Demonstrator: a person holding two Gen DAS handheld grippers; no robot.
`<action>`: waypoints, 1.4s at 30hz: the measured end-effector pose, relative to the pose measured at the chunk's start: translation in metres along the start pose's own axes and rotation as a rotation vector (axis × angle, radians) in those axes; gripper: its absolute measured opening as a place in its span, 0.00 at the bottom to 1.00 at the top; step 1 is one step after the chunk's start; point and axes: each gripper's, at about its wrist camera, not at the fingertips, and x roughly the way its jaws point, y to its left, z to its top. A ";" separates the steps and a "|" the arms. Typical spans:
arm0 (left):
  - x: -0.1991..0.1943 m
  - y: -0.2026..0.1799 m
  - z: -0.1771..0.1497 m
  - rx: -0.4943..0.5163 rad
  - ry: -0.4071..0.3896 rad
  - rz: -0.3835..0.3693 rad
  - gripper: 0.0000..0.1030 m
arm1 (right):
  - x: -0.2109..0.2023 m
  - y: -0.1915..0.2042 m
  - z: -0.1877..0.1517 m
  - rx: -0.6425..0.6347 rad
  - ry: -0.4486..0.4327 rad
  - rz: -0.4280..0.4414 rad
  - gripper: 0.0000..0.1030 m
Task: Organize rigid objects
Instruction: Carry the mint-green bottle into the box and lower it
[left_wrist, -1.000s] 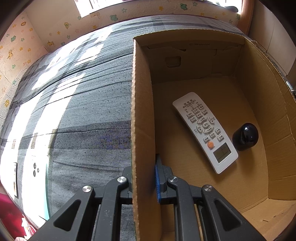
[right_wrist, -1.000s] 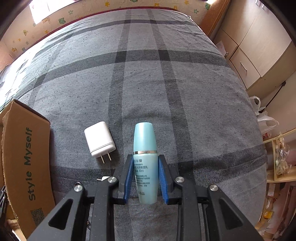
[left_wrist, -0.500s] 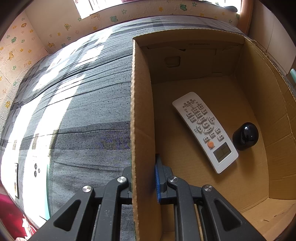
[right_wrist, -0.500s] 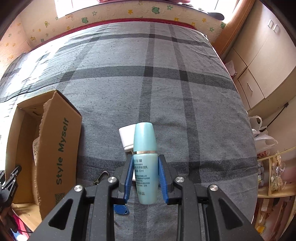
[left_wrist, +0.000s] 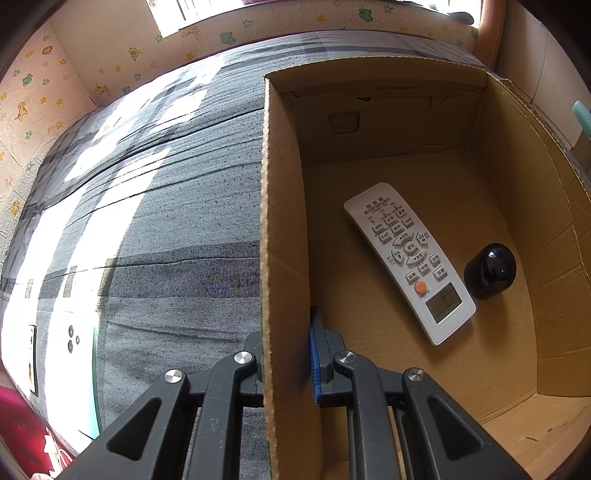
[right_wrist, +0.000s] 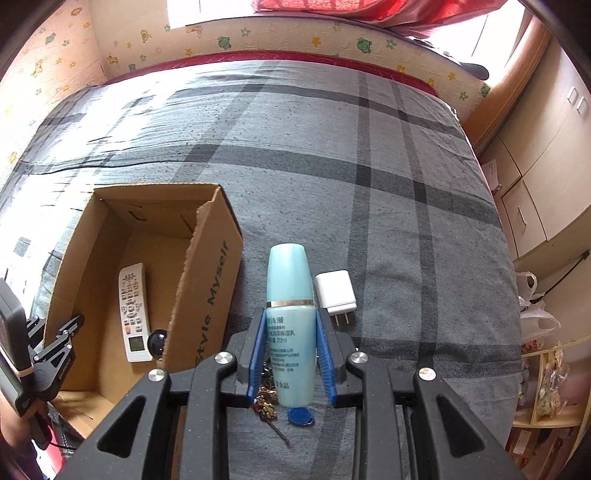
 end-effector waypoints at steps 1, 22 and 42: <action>0.000 0.000 0.000 0.000 0.001 0.000 0.14 | -0.001 0.005 0.001 -0.006 -0.001 0.005 0.27; 0.003 0.001 0.001 0.003 0.004 0.000 0.14 | 0.011 0.118 -0.020 -0.170 0.013 0.146 0.27; 0.003 0.000 0.000 0.003 0.002 0.003 0.14 | 0.076 0.173 -0.050 -0.188 0.149 0.207 0.27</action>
